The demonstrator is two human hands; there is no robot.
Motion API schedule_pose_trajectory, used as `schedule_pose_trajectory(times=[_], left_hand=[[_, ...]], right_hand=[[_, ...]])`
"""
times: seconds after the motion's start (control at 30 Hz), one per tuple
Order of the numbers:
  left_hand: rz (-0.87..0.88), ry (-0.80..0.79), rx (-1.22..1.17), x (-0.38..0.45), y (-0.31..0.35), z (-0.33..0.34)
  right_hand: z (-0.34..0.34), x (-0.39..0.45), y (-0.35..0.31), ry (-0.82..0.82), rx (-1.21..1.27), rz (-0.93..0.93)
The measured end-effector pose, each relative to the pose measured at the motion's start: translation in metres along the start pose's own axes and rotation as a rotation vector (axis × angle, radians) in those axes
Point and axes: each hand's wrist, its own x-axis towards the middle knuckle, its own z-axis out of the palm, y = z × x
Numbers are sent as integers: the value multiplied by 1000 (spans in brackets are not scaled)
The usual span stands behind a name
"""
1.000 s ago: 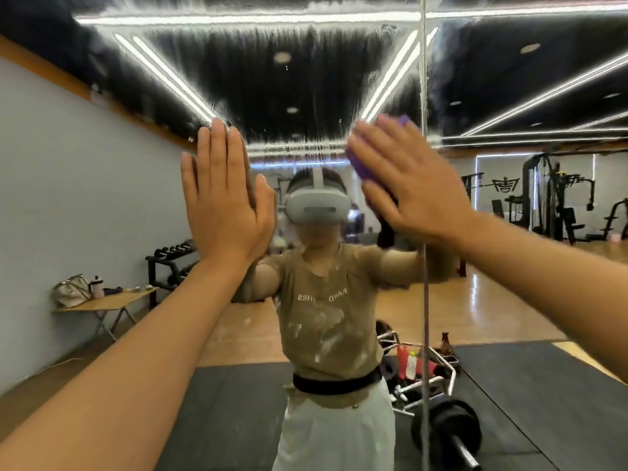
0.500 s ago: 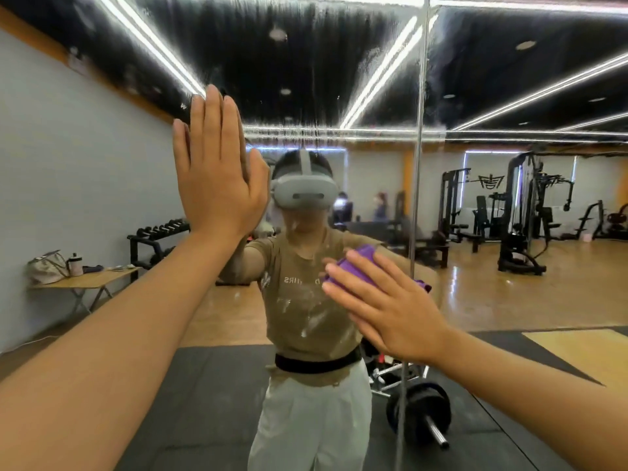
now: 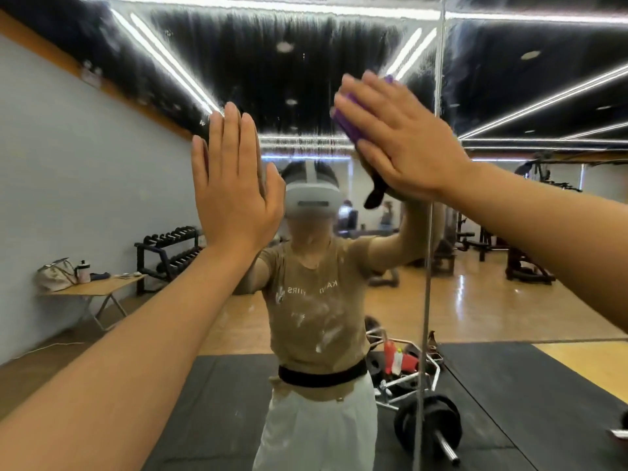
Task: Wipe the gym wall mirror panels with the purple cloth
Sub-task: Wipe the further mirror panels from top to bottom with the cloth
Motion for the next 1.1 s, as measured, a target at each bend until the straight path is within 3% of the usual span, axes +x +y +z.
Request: schedule_pose_trajectory(times=[0.1,0.17,0.33,0.43,0.67,0.77,0.97,1.03,1.1], left_hand=[[0,-2,0,0,-1,-1],[2,-2,0,0,-1,0],[26,-31,-20,0,-2,-2],[135,-94,-13,-7,-13,-8],[252,-147,4,-15,-33,-15],[250,-141,4,-16,-33,-13],[245,-157,-19,-16,-33,-14],[249,-162,-26,-17,-34,-16],[269,-166,-31,-18,-36,-17]], right_hand=[[6,0,-24,102,1,229],[14,-14,-49,138,19,227],[28,-90,-102,-71,54,-228],[34,-129,-120,-189,-4,-413],[27,-99,-85,-299,96,-739],[19,-58,-59,-227,115,-526],[4,14,-24,139,67,309],[11,13,-43,200,73,419],[18,0,-65,187,74,333]])
